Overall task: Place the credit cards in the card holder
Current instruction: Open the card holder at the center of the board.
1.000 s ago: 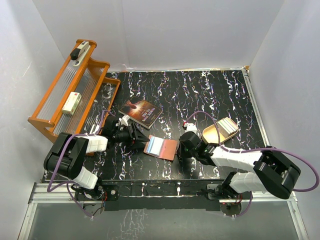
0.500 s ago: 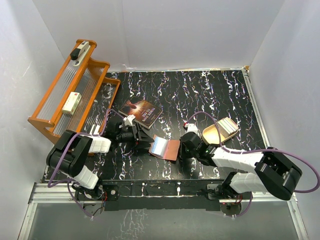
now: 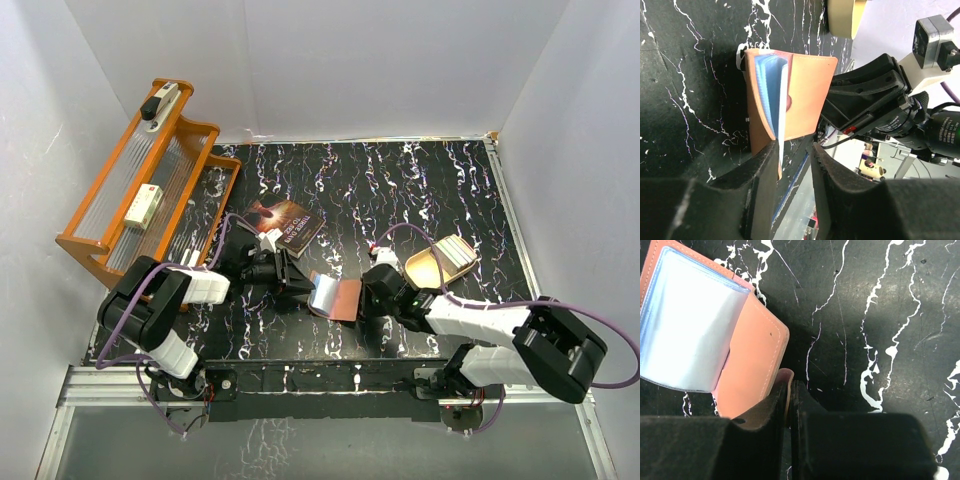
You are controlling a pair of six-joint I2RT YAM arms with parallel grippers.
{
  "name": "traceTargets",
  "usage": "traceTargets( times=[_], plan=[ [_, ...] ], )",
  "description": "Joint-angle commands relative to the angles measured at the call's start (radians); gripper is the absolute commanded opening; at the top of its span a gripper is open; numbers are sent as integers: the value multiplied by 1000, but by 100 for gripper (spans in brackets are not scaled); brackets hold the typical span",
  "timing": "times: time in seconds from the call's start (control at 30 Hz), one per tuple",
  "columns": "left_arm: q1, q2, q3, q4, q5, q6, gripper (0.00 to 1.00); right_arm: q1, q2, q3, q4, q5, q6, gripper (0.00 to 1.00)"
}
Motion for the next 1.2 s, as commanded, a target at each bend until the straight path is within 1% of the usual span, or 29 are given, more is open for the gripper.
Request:
traceTargets(
  times=[0.0, 0.07, 0.13, 0.3, 0.4, 0.5, 0.6, 0.8, 0.9, 0.97, 1.03, 1.1, 1.17],
  plan=[
    [-19, -23, 28, -66, -42, 61, 29, 2, -39, 54, -44, 21, 31, 10],
    [-19, -43, 34, -115, -67, 86, 28, 2, -64, 107, -123, 39, 41, 20],
    [-21, -56, 36, -140, -83, 99, 28, 3, -96, 155, -190, 46, 52, 27],
    [-22, -52, 38, -144, -87, 97, 29, 3, -142, 286, -329, 67, 61, 31],
    [-24, -44, 37, -130, -86, 90, 30, 3, -140, 370, -367, 59, 53, 31],
    [-30, -36, 43, -117, -75, 79, 34, 3, -125, 420, -345, 28, 48, 30],
    [-37, -30, 59, -121, -73, 83, 34, 4, -94, 427, -280, -3, 50, 29],
    [-38, -54, 42, -136, -100, 82, 35, 7, 32, 402, -197, -28, 65, 28],
    [-39, -95, 41, -210, -150, 104, 37, 7, 88, 376, -157, -23, 58, 26],
    [-39, -118, 55, -287, -198, 139, 41, 6, 127, 358, -147, -2, 44, 21],
    [-39, -133, 75, -360, -243, 171, 44, 6, 170, 340, -141, 18, 26, 18],
    [-39, -138, 95, -419, -279, 202, 48, 6, 207, 313, -128, 20, 17, 17],
    [-39, -140, 97, -434, -290, 220, 53, 5, 236, 282, -103, 17, 20, 16]
  ],
)
